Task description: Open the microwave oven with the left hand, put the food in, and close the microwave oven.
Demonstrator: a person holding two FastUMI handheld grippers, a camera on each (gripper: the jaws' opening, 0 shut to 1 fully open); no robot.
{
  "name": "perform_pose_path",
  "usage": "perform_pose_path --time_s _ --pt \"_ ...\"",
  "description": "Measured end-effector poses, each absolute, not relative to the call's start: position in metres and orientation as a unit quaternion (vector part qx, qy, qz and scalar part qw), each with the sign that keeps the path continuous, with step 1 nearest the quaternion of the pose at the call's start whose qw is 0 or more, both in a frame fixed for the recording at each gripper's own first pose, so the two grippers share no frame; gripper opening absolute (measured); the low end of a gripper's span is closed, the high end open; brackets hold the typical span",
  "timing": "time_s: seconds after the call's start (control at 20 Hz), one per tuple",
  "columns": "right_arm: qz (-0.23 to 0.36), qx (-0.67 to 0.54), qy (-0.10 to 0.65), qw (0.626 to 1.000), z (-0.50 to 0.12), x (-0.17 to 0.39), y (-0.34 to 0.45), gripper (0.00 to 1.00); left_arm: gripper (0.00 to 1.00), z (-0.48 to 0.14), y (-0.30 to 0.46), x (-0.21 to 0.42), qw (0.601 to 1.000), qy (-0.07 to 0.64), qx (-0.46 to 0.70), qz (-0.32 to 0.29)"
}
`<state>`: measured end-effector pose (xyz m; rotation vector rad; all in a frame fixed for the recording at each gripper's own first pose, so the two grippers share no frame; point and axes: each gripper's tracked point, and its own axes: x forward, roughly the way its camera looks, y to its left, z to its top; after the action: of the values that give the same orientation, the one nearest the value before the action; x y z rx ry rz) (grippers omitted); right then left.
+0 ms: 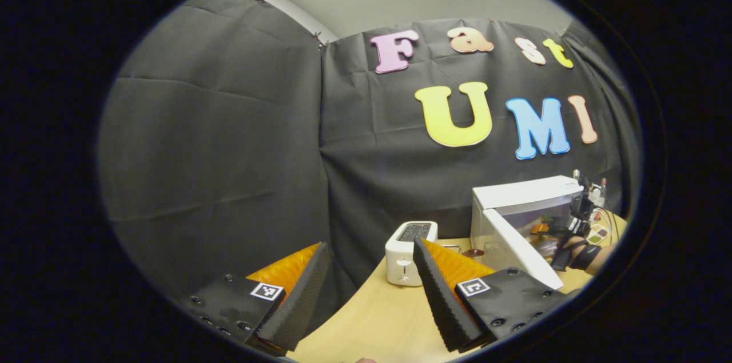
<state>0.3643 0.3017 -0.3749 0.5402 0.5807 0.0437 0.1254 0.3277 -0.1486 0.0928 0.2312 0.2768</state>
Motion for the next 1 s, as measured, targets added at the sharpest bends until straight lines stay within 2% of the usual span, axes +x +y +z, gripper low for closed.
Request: perform_pose_path --time_s 0.05,0.1,0.15,0.2,0.25,0.3,0.35,0.45,0.5,0.65,0.7,1.0 --pt "0.014 0.252 0.280 0.926 -0.377 0.366 0.297 0.54 1.00 -0.151 0.327 0.126 0.983 0.117 0.044 0.137" --pt "0.007 0.239 0.277 0.931 -0.378 0.368 0.294 0.56 0.89 -0.153 0.326 0.126 0.983 0.119 0.043 0.137" --pt "-0.001 0.216 0.279 0.936 -0.380 0.367 0.290 0.64 1.00 -0.154 0.325 0.126 0.983 0.119 0.044 0.136" --pt "-0.007 0.192 0.284 0.939 -0.383 0.366 0.286 0.69 0.89 -0.157 0.324 0.127 0.982 0.122 0.046 0.135" --pt "-0.013 0.167 0.290 0.942 -0.387 0.366 0.281 0.81 0.90 -0.160 0.325 0.126 0.982 0.122 0.048 0.134" --pt "-0.024 0.141 0.294 0.945 -0.390 0.365 0.274 0.88 0.90 -0.160 0.323 0.125 0.983 0.122 0.049 0.132" --pt "-0.028 0.125 0.292 0.948 -0.389 0.364 0.269 0.97 0.95 -0.162 0.322 0.126 0.983 0.123 0.050 0.130" --pt "-0.024 0.107 0.279 0.954 -0.376 0.363 0.266 0.98 0.95 -0.168 0.318 0.126 0.983 0.127 0.049 0.126" --pt "-0.020 0.098 0.272 0.957 -0.369 0.361 0.265 0.98 0.90 -0.171 0.317 0.126 0.983 0.128 0.047 0.124" --pt "0.001 0.077 0.247 0.966 -0.337 0.350 0.267 0.98 0.90 -0.183 0.311 0.129 0.983 0.133 0.037 0.121" --pt "0.007 0.069 0.236 0.969 -0.322 0.345 0.267 0.98 0.95 -0.188 0.310 0.129 0.983 0.136 0.033 0.121" --pt "0.022 0.064 0.161 0.985 -0.223 0.298 0.250 0.98 0.95 -0.201 0.307 0.129 0.982 0.134 0.019 0.129"
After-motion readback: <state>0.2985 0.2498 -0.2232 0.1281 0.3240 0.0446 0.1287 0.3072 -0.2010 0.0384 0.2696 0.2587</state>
